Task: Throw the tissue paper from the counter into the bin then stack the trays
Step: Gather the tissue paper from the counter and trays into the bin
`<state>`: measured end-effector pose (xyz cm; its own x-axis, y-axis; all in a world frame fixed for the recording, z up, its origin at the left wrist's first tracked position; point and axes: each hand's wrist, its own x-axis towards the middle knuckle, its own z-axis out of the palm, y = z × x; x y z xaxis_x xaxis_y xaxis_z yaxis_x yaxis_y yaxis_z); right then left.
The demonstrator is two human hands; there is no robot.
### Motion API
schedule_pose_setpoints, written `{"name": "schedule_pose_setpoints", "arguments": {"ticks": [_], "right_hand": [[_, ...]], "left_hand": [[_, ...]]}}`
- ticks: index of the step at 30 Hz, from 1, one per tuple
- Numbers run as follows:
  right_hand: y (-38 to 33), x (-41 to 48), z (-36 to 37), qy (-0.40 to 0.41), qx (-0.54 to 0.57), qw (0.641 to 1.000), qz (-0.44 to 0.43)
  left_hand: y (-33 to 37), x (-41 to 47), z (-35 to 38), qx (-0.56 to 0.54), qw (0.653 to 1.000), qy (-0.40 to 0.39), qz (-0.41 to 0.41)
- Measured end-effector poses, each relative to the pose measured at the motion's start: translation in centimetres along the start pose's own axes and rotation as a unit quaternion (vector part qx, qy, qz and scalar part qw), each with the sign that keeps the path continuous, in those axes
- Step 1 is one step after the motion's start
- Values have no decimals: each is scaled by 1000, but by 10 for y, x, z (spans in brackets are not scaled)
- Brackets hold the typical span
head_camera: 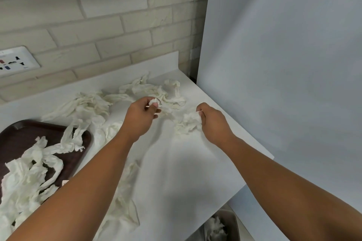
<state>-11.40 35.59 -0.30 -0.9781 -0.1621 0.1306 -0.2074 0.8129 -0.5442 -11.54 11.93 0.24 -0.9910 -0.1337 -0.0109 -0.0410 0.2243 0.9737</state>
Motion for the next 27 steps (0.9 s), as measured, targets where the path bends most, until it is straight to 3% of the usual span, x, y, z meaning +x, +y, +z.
{"name": "schedule_pose_setpoints", "arguments": {"ticks": [5,10,16,27], "right_hand": [[-4,-11,-31,28,127,991,13],[4,-39,-62,64,189,978,63],[38,-106,-99,38,278,951,128],[127,-259,-123,62,286,931,218]], "left_hand": [[20,-20,18,-61,998,-22,14],[35,-49,45,-52,998,-39,20],[45,-98,91,-18,998,-50,24],[34,-221,202,11,987,-159,0]]}}
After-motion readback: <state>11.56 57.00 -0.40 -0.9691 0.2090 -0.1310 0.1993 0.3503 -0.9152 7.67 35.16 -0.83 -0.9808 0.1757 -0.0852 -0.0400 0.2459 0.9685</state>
